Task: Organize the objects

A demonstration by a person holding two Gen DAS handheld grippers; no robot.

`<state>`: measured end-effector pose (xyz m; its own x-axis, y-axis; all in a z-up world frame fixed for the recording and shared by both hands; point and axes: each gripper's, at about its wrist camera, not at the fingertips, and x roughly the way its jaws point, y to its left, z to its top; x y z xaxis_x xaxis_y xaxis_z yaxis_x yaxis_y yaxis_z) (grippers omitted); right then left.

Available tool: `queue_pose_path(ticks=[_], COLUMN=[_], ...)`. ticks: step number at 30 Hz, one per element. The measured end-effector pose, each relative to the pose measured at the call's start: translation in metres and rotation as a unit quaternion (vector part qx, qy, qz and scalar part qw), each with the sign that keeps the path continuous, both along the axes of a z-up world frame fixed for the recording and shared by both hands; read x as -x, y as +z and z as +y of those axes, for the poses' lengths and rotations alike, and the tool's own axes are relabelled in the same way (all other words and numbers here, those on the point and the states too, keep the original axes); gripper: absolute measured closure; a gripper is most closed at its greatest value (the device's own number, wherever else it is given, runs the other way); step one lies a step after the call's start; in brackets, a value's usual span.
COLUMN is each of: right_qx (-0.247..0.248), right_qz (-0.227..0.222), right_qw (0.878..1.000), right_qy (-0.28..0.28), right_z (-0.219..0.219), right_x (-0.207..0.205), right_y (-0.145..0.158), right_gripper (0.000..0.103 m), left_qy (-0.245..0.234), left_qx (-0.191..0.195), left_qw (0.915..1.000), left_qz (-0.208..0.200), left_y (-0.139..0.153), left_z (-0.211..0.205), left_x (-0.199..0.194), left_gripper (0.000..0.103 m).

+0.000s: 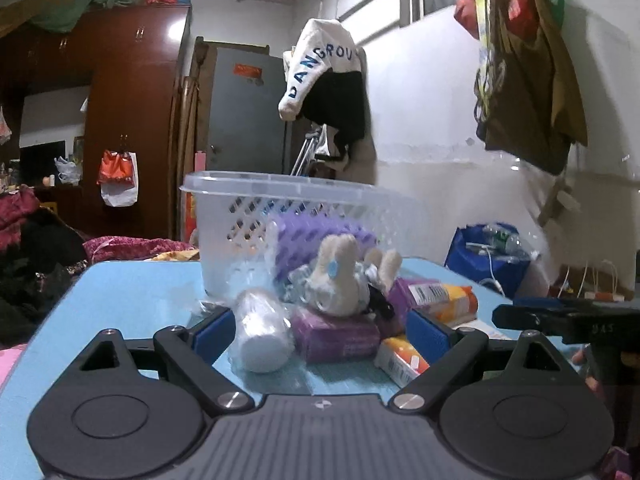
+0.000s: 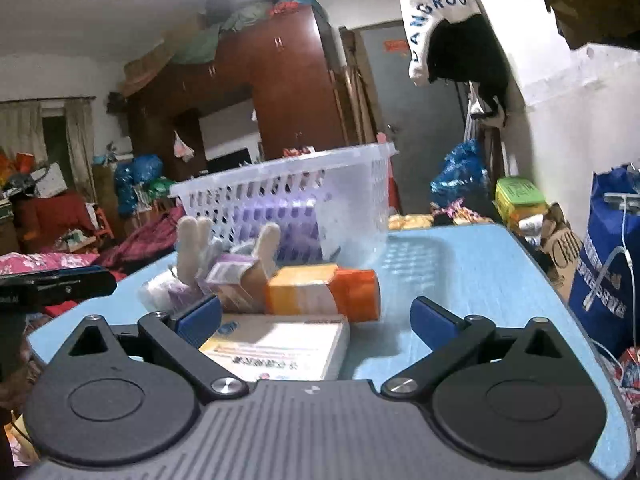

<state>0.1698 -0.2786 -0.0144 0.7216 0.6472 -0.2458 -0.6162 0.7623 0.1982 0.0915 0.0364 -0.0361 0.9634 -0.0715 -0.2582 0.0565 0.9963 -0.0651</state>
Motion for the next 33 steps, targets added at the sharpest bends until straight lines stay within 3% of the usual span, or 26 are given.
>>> queue_pose_path(ticks=[7,15,22,26,33], right_qx=[0.003,0.038,0.051,0.052,0.061], right_qz=[-0.002,0.004,-0.012,-0.024,-0.033], right_qw=[1.0,0.997,0.994,0.992,0.991], right_qy=[0.007,0.063,0.091,0.114,0.118], right_z=[-0.003,-0.011,-0.009,-0.01,-0.011], right_x=[0.005,0.013,0.008,0.01,0.012], right_y=[-0.006,-0.021,-0.031,-0.033,-0.031], right_gripper=[0.008,0.014,0.027,0.042,0.05], left_qy=[-0.011,-0.091,-0.116,-0.123,-0.129], left_qx=[0.007,-0.015,-0.033,-0.035,-0.044], left_qw=[0.9998,0.9955,0.992,0.991,0.9906], left_qz=[0.015,0.024,0.038,0.04,0.018], left_y=[-0.011,-0.032,-0.042,-0.046,-0.047], left_z=[-0.004,-0.037,-0.057,-0.058,-0.058], left_x=[-0.002,0.003,-0.011,-0.014,-0.007], left_gripper=[0.012,0.013,0.036,0.05,0.056])
